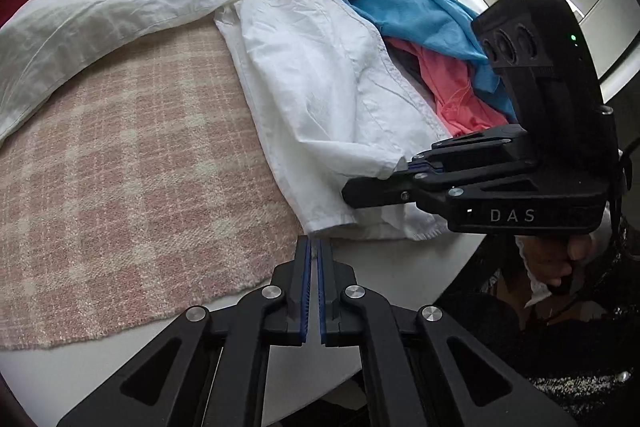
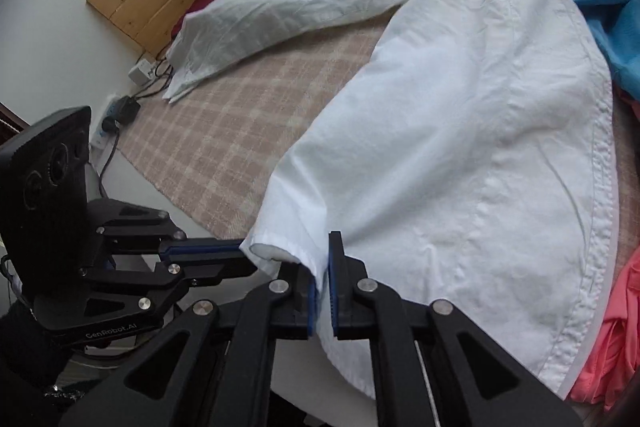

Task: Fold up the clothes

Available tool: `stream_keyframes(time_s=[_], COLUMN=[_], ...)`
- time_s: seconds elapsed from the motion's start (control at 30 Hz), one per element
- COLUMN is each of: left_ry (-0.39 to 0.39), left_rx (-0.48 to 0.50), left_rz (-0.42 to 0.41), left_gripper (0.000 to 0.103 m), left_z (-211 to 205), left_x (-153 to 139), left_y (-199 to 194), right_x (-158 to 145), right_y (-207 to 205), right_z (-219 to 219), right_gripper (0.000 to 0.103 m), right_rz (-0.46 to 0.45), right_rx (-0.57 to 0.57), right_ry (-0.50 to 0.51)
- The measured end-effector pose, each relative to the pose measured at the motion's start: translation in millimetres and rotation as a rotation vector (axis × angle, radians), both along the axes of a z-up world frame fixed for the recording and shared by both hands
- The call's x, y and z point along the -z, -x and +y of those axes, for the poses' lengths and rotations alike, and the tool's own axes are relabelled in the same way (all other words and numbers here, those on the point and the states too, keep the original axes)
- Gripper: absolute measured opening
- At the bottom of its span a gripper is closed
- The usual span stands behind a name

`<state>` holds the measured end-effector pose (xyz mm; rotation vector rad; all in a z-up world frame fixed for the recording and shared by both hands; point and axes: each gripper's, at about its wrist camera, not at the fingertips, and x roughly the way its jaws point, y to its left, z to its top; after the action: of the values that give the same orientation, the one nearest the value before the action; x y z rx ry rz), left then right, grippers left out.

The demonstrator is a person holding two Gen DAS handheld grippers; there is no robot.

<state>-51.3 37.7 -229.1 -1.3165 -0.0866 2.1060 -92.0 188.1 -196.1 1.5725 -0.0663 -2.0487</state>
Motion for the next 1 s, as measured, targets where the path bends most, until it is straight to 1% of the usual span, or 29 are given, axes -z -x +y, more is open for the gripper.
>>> stream_keyframes(time_s=[0.03,0.07,0.17,0.23,0.27,0.33,0.37,0.47,0.53,0.6,0.63,0.7,0.77,0.8,0.87,0.97,1.0], left_ry=[0.011,0.021,0.054,0.075,0.086,0.127,0.15,0.218,0.263,0.314,0.329,0.342,0.355,0.361,0.374,0.393,0.399], left_rx=[0.005,0.011,0.026,0.037,0.042,0.04,0.038,0.031,0.027,0.029,0.026,0.004,-0.017,-0.028,-0.05,-0.082,-0.093], left_rz=[0.011,0.022,0.055,0.077,0.088,0.112,0.124,0.16,0.184,0.213,0.217,0.208,0.2,0.195,0.186,0.173,0.169], left_gripper=[0.002,0.002,0.003,0.009,0.01,0.01,0.012,0.014,0.017,0.018,0.02,0.024,0.027,0.027,0.027,0.027,0.029], left_z=[-2.4,-4.9,-12.2,-17.0,-19.5,-16.3,-13.9,-6.6,-1.7,5.6,7.8,7.9,8.0,8.1,8.2,8.3,8.4], left_x=[-4.5,-9.0,-22.4,-31.4,-35.9,-40.2,-41.9,-46.9,-50.2,-52.0,-51.8,-51.7,-51.7,-51.7,-51.6,-51.5,-51.5], left_y=[3.5,7.1,17.6,24.7,28.2,50.6,63.4,102.0,127.7,149.2,156.7,173.1,189.6,197.8,214.2,238.8,247.1], right_x=[2.2,-0.7,-30.6,-53.4,-65.1,-90.5,-102.7,-135.0,-155.6,-167.3,-169.6,-163.1,-154.1,-141.7,-116.0,-92.1,-90.9], right_y=[-4.3,-11.8,-26.7,-34.1,-35.5,-21.2,-11.8,20.1,37.6,64.0,79.3,110.1,141.4,157.7,185.3,224.7,240.1], right_z=[0.4,2.8,25.6,43.3,52.8,76.9,89.8,132.7,162.1,182.2,189.2,196.4,203.0,203.0,193.0,182.1,181.1], right_gripper=[0.007,0.008,0.013,0.014,0.014,0.014,0.014,0.014,0.014,0.015,0.017,0.02,0.02,0.02,0.02,0.02,0.02], right_rz=[-0.032,-0.031,0.03,0.077,0.105,0.179,0.21,0.246,0.275,0.284,0.28,0.267,0.25,0.227,0.193,0.172,0.179], right_rx=[-0.019,-0.036,-0.04,-0.033,-0.023,0.037,0.071,0.176,0.204,0.204,0.198,0.188,0.176,0.164,0.133,0.097,0.095], right_ry=[-0.006,-0.008,0.005,0.017,0.011,-0.036,-0.052,-0.07,-0.056,-0.06,-0.058,-0.034,-0.009,0.003,-0.007,-0.021,-0.026])
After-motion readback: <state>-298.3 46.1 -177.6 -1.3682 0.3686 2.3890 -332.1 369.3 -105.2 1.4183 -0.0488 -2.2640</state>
